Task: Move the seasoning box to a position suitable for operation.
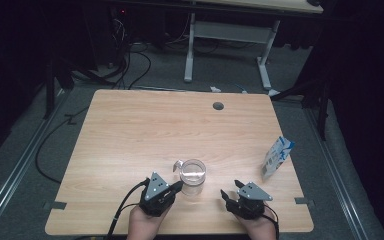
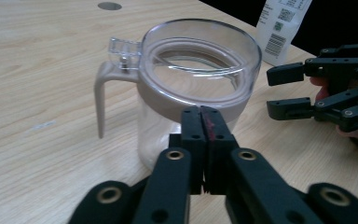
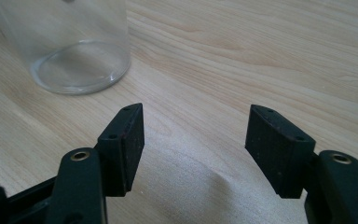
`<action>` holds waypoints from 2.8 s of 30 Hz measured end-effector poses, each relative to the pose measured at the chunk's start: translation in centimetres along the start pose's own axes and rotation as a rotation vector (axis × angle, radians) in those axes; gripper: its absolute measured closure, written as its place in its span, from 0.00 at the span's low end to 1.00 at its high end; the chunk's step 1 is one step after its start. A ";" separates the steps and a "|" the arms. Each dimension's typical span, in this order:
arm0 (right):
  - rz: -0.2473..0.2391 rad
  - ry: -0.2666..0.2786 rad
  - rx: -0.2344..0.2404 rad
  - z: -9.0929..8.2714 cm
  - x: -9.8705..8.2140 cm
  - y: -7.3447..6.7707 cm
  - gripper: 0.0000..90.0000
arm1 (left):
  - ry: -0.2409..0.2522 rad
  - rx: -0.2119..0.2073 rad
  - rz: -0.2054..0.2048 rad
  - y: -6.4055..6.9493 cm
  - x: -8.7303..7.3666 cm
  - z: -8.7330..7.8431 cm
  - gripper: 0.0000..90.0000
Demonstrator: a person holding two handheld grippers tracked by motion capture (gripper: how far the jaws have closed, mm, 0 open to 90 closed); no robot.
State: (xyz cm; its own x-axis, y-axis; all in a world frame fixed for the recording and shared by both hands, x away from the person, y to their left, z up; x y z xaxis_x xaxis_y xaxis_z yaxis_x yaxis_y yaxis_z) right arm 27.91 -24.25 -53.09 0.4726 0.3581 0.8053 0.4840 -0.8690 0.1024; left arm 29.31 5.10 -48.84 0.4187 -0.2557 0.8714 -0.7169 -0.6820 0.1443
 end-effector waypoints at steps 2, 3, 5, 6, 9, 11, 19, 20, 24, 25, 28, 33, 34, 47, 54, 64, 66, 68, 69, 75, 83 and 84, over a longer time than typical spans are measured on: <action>0.002 0.002 0.000 0.0 0.0 0.0 0.41 | -0.003 0.008 0.004 -0.3 0.0 -0.2 0.94; 0.004 0.004 0.003 0.0 0.0 0.0 0.41 | 0.006 0.012 -0.002 -0.6 0.1 -0.4 0.92; 0.004 0.011 0.006 -0.1 0.0 -0.1 0.43 | 0.025 0.017 0.001 -1.1 0.2 -1.0 0.90; 0.004 0.011 0.006 -0.1 0.0 -0.1 0.43 | 0.033 0.021 0.001 -1.2 0.3 -1.1 0.90; 0.005 0.021 0.003 -0.1 0.1 -0.2 0.45 | 0.047 0.040 0.011 -2.0 0.7 -1.7 0.85; 0.016 0.029 0.011 -0.2 0.4 -0.2 0.49 | 0.044 0.045 0.010 -2.6 1.0 -1.8 0.81; 0.041 0.032 0.009 0.3 1.9 -0.8 0.59 | 0.032 0.058 0.009 -4.4 2.2 -1.7 0.82; 0.047 0.037 0.021 0.4 2.2 -0.7 0.59 | 0.028 0.051 0.007 -4.7 2.5 -1.4 0.83; 0.034 0.056 0.028 0.5 3.1 -0.9 0.62 | 0.020 0.035 -0.030 -5.5 3.1 -0.9 0.83; 0.036 0.058 0.036 0.6 3.3 -0.9 0.62 | 0.019 0.035 -0.036 -5.7 3.2 -0.8 0.82; 0.038 0.065 0.048 0.7 3.8 -0.9 0.64 | 0.018 0.040 -0.027 -5.9 3.6 -0.5 0.83; 0.033 0.086 0.042 1.0 5.1 -0.8 0.65 | 0.010 0.052 0.003 -5.7 4.6 -0.1 0.84; 0.028 0.096 0.038 1.0 5.6 -0.7 0.65 | 0.012 0.065 0.018 -5.6 4.9 0.1 0.87; 0.021 0.097 0.054 1.7 5.9 -0.6 0.72 | 0.028 0.051 -0.007 -5.1 5.6 1.6 0.97; 0.018 0.073 0.080 1.9 5.5 -1.0 0.84 | 0.037 0.044 -0.002 -4.5 5.5 2.3 1.00; -0.005 0.080 0.077 1.5 5.5 -1.3 0.99 | 0.035 0.055 0.011 -4.2 5.2 2.8 1.00; -0.006 0.080 0.080 1.5 5.6 -1.4 1.00 | 0.037 0.060 0.015 -4.2 5.2 2.8 1.00; -0.010 0.083 0.077 1.4 5.6 -1.4 1.00 | 0.030 0.069 0.023 -4.1 5.1 2.7 1.00; -0.010 0.083 0.077 1.4 5.6 -1.4 1.00 | 0.030 0.069 0.023 -4.1 5.1 2.7 1.00; -0.007 0.080 0.089 1.3 5.6 -1.6 1.00 | 0.040 0.073 0.031 -4.0 4.9 2.7 1.00; -0.010 0.095 0.104 1.1 5.8 -1.8 1.00 | 0.046 0.077 0.036 -3.9 4.8 2.7 1.00; -0.009 0.094 0.106 1.1 5.8 -1.8 1.00 | 0.046 0.078 0.036 -3.9 4.8 2.7 1.00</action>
State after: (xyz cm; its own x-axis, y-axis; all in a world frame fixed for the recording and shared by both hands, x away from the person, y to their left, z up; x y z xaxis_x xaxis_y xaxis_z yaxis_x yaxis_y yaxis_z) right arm 30.60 -20.18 -49.25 0.3990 0.3276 0.8564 0.5655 -0.8232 0.0515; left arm 35.62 4.70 -46.49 0.3659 -0.2501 0.8964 -0.6846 -0.7248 0.0772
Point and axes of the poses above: each handheld gripper's, and its own axes: z roughly forward along the jaws, x roughly out of its top, y roughly to its right, the point moved 1 cm from there along z, roughly forward along the jaws, and after that the axes turned 2 degrees about -y, right-handed, at the moved point
